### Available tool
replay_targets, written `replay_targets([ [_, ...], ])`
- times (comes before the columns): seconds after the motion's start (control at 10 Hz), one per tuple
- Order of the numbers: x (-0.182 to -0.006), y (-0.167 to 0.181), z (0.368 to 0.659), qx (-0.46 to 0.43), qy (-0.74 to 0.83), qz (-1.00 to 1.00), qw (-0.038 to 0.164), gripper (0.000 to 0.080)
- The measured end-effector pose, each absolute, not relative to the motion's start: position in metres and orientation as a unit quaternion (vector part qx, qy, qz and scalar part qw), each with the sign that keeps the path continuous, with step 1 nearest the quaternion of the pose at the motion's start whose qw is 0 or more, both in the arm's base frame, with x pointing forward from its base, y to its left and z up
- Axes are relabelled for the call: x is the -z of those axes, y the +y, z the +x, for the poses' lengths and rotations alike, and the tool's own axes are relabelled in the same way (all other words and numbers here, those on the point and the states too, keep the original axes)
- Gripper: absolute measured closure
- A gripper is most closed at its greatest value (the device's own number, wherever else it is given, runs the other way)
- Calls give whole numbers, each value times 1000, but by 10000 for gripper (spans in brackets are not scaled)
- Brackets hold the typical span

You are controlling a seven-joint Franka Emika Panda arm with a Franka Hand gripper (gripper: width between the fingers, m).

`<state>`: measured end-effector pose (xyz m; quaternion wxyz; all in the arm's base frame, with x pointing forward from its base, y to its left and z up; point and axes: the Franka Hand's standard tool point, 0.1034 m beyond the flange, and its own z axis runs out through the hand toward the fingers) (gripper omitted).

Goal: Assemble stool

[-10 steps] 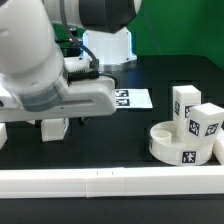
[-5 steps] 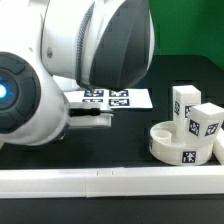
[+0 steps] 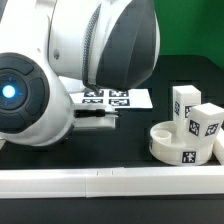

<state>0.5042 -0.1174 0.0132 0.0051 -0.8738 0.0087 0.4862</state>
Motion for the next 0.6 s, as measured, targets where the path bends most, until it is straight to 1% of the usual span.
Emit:
replay_targets([
  [0.1,-14,-115,507,-483,7,-876,4,475],
  [0.2,-21,-106,513,-476,4,-879,-1,475],
  [0.4,-51,-73,529,-462,11,-887,-17,475],
  [0.5,-67,-62,540,-444,1,-896,-20,475],
  [0.6,-80,-55,548,-431,-14,-902,-18,475],
])
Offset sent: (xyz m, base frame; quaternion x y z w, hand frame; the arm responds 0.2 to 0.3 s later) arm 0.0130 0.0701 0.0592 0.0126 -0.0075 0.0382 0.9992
